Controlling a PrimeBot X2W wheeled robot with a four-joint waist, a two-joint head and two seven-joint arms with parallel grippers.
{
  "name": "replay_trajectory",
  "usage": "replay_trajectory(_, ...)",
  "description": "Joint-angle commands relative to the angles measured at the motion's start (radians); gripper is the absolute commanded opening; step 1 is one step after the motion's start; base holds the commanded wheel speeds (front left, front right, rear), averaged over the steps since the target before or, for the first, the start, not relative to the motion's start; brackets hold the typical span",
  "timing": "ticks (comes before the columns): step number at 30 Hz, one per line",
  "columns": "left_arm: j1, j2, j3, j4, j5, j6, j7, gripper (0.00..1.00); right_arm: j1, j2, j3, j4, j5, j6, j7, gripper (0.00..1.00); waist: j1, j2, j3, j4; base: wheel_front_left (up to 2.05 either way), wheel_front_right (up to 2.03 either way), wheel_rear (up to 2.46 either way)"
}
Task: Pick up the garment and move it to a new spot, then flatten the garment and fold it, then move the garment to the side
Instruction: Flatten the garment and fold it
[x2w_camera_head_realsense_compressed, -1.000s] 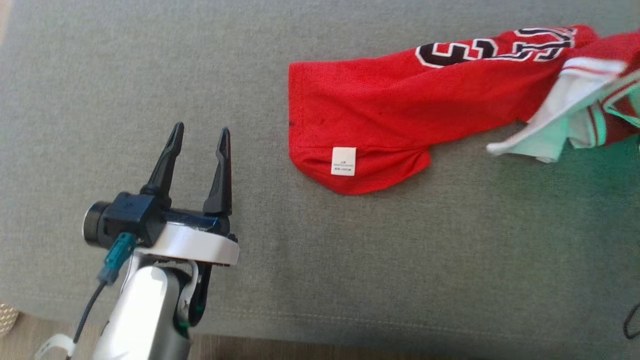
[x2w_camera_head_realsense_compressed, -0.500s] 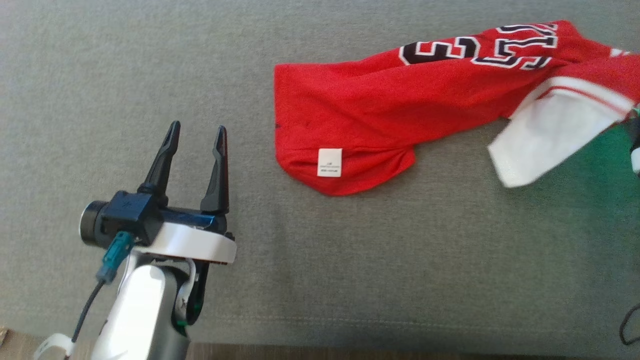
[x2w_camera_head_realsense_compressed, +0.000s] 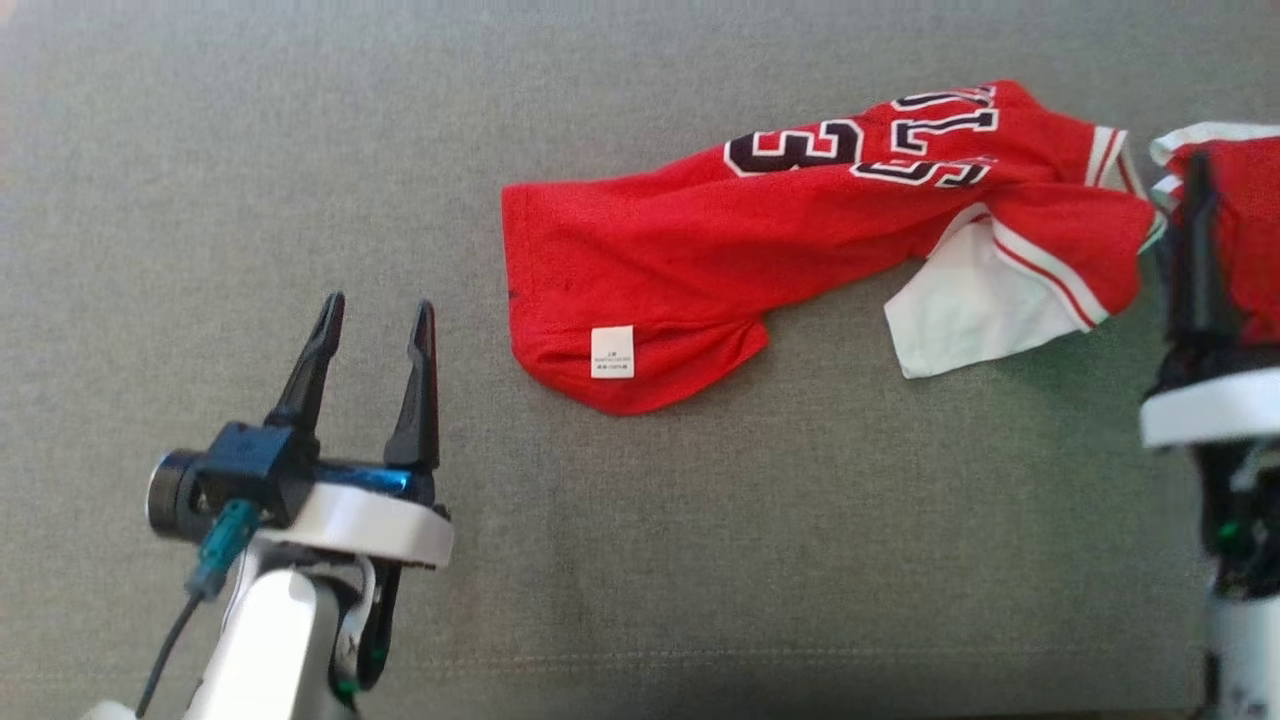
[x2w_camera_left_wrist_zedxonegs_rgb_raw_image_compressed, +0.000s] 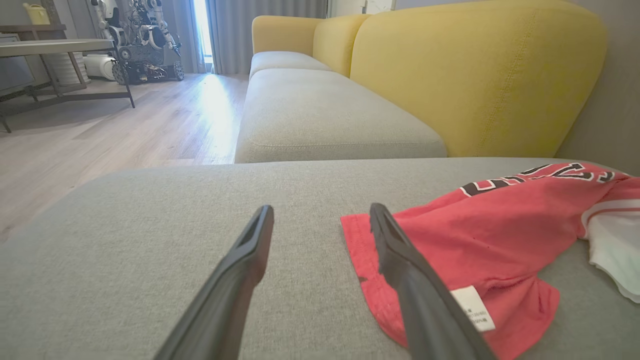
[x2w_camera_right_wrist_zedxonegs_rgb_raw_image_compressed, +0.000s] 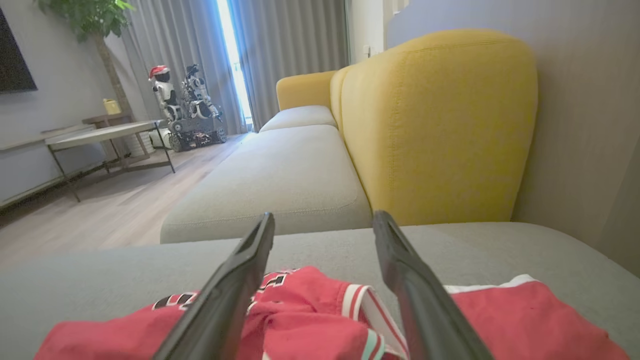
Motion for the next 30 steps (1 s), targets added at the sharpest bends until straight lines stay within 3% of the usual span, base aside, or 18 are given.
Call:
replay_trajectory(1, -0.005, 0.022, 0.041, -0.028, 0.004, 0.005, -0.012, 1.00, 0.020, 0.005, 0.026, -0.047, -0.020, 0.004, -0.008, 1.00, 0.0000, 0.0000, -0.022, -0.005, 0.00, 0.00, 0.00)
replay_trajectory(15, 0.109, 0.046, 0.036, -0.038, -0.005, 0.026, 0.013, 1.00, 0.226, 0.079, 0.120, -0.093, -0.136, 0.004, -0.001, 1.00, 0.0000, 0.0000, -0.135, -0.016, 0.00, 0.00, 0.00)
replay_trajectory(30, 0.120, 0.055, 0.019, -0.053, -0.011, 0.031, 0.034, 1.00, 0.236, 0.086, 0.144, -0.098, -0.146, 0.004, 0.006, 1.00, 0.0000, 0.0000, -0.151, -0.014, 0.00, 0.00, 0.00)
